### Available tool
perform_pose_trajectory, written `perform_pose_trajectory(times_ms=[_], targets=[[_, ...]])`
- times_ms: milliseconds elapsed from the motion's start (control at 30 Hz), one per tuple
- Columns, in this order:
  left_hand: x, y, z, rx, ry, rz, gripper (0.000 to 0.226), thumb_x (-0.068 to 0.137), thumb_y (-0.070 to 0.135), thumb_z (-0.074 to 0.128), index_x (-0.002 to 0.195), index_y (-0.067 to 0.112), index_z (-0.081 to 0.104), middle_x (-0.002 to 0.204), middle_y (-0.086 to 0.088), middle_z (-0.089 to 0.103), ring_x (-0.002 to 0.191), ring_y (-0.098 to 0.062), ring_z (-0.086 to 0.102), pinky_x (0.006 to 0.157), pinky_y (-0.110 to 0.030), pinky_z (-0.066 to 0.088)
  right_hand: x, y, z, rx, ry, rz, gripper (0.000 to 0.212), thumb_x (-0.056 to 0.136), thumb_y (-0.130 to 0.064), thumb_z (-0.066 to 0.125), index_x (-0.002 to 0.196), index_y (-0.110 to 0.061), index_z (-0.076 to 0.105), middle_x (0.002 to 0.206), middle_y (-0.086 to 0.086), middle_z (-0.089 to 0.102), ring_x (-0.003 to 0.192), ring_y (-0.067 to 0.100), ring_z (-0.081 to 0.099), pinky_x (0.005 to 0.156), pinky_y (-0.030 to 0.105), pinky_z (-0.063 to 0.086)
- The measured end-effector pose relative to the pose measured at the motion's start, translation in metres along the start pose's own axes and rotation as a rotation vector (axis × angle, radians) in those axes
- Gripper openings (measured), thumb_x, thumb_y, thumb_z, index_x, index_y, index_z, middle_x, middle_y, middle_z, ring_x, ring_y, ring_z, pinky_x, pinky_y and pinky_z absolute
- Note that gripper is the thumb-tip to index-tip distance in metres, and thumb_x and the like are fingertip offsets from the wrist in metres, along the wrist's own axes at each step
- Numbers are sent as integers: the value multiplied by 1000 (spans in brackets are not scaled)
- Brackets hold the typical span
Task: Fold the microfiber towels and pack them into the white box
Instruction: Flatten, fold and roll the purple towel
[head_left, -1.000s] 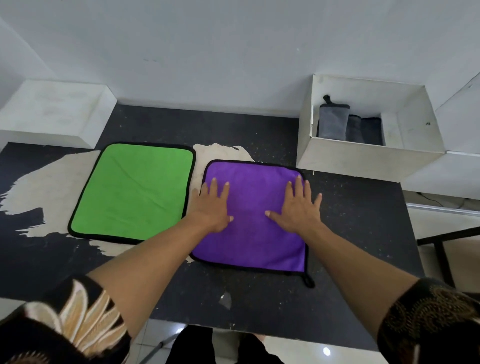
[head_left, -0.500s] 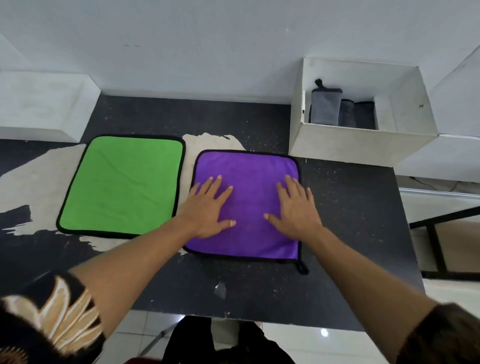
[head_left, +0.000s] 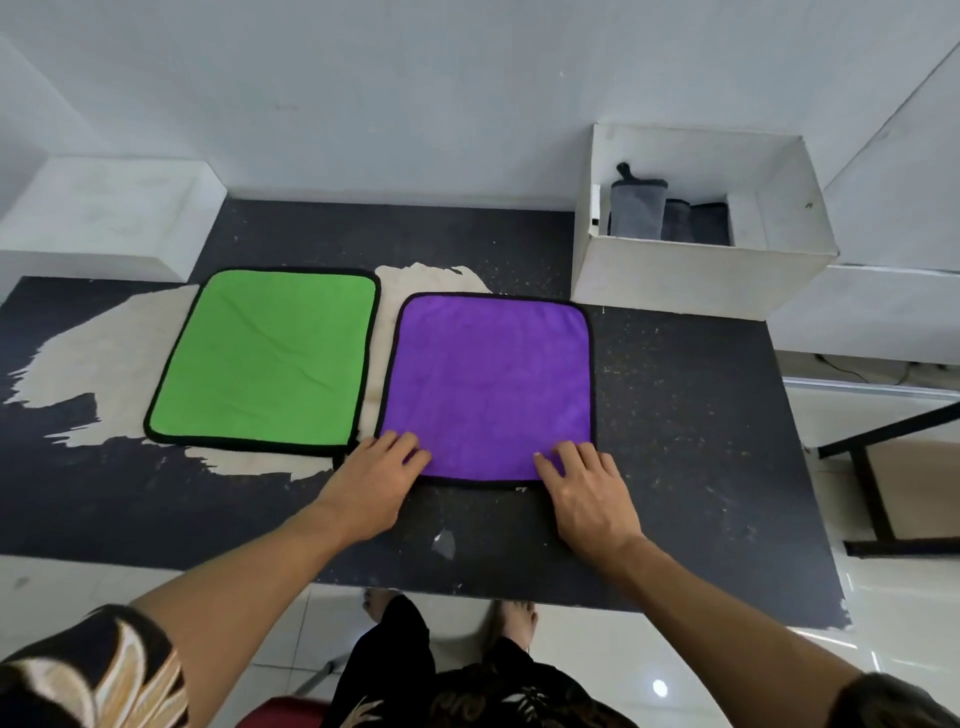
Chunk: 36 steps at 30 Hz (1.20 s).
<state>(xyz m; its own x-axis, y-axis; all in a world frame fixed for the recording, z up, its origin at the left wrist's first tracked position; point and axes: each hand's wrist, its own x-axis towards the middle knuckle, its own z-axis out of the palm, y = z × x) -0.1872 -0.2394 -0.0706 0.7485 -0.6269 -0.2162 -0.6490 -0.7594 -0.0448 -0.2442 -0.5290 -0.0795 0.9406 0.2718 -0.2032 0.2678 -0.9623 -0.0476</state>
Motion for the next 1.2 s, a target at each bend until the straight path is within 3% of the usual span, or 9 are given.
perform_pose_trajectory(times_ms=[67, 167, 367, 500, 633, 867, 1000, 1200], targets=[[-1, 6, -2, 11, -40, -71, 62, 52, 7, 80, 112, 11, 64, 103, -8, 60, 86, -28, 59, 71, -40, 54, 1, -2, -9, 5, -36, 58, 49, 97, -24, 52, 144, -16, 42, 137, 13, 44, 122, 34, 46, 101, 46, 43], [-2, 14, -5, -42, -44, -175, 42, 68, 11, 76, 108, 16, 64, 99, -4, 63, 86, -25, 61, 76, -38, 51, 4, -5, -18, 26, -4, 107, 27, 98, -21, 47, 124, -18, 54, 122, 9, 54, 109, 29, 53, 93, 41, 48], [-16, 7, -3, -106, -67, -94, 24, 91, 11, 55, 113, 20, 58, 110, 1, 57, 99, -18, 55, 91, -35, 43, -9, -3, -31, 28, -56, 122, 9, 88, -17, 62, 97, -20, 62, 90, 2, 66, 80, 21, 62, 70, 35, 54], [-20, 5, -3, -120, -81, -60, 26, 90, 10, 55, 114, 21, 58, 112, 2, 55, 102, -17, 51, 92, -34, 41, -16, 4, -29, 69, -102, 112, 17, 92, -19, 54, 109, -22, 52, 98, -1, 65, 87, 19, 62, 70, 33, 54], [-17, 4, -4, -131, -76, -38, 19, 91, 23, 55, 110, 23, 59, 112, 5, 51, 103, -14, 47, 93, -33, 41, -15, 9, -32, 88, -74, 115, 8, 92, -20, 53, 99, -20, 57, 94, 0, 66, 83, 20, 62, 65, 32, 50], [-9, -13, -4, -199, -64, -27, 20, 90, 20, 55, 108, 24, 62, 105, 7, 57, 100, -14, 52, 92, -30, 40, -3, 22, -33, 156, -95, 118, 10, 87, -25, 55, 95, -20, 59, 97, -2, 62, 87, 21, 62, 68, 30, 46], [10, -31, -19, -419, -37, -47, 14, 76, 24, 56, 87, 22, 64, 88, 8, 56, 85, -12, 52, 79, -29, 42, 13, 46, -44, 316, -210, 131, 11, 88, -33, 59, 98, -28, 60, 97, -3, 67, 90, 20, 64, 77, 39, 54], [25, -43, -39, -465, -271, 11, 12, 75, 22, 56, 85, 24, 62, 74, 11, 59, 70, -9, 54, 67, -23, 40, 28, 68, -54, 424, -453, 27, 14, 88, -26, 67, 102, -27, 66, 100, -8, 66, 95, 11, 61, 86, 34, 52]])
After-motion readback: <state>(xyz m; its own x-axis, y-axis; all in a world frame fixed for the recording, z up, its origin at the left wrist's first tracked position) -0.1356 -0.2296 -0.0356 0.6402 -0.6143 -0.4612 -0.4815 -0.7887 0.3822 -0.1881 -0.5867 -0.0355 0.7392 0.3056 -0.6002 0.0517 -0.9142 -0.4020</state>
